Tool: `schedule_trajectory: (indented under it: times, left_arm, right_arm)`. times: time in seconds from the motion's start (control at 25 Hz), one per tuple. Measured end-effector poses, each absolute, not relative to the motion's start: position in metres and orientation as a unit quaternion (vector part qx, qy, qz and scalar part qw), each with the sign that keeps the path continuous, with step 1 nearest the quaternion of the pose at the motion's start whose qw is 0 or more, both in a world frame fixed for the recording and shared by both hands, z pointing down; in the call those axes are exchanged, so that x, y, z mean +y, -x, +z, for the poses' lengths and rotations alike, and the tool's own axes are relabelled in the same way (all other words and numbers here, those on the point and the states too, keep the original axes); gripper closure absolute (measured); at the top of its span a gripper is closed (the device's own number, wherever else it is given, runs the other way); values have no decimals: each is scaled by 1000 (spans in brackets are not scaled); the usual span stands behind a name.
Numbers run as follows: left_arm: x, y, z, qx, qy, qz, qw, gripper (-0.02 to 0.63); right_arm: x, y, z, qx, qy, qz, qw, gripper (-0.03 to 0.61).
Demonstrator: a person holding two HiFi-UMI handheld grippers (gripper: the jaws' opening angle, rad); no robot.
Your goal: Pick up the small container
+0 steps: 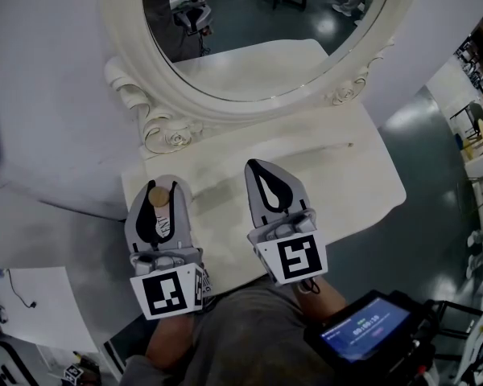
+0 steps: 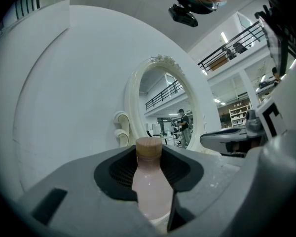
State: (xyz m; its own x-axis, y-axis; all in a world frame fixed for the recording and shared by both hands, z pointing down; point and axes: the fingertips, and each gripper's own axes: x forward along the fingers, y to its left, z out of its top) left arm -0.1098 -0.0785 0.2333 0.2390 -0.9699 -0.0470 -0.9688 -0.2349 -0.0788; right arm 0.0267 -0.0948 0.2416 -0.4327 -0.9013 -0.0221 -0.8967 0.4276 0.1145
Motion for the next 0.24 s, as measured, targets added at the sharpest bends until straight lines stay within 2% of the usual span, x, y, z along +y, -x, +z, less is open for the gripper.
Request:
schedule_trajectory:
  times: [0.24]
  left_arm:
    - [-79,110,233,618,785,-7,45,469]
  right_arm:
    - [-96,-27,241,-845,-532,-53,21,566]
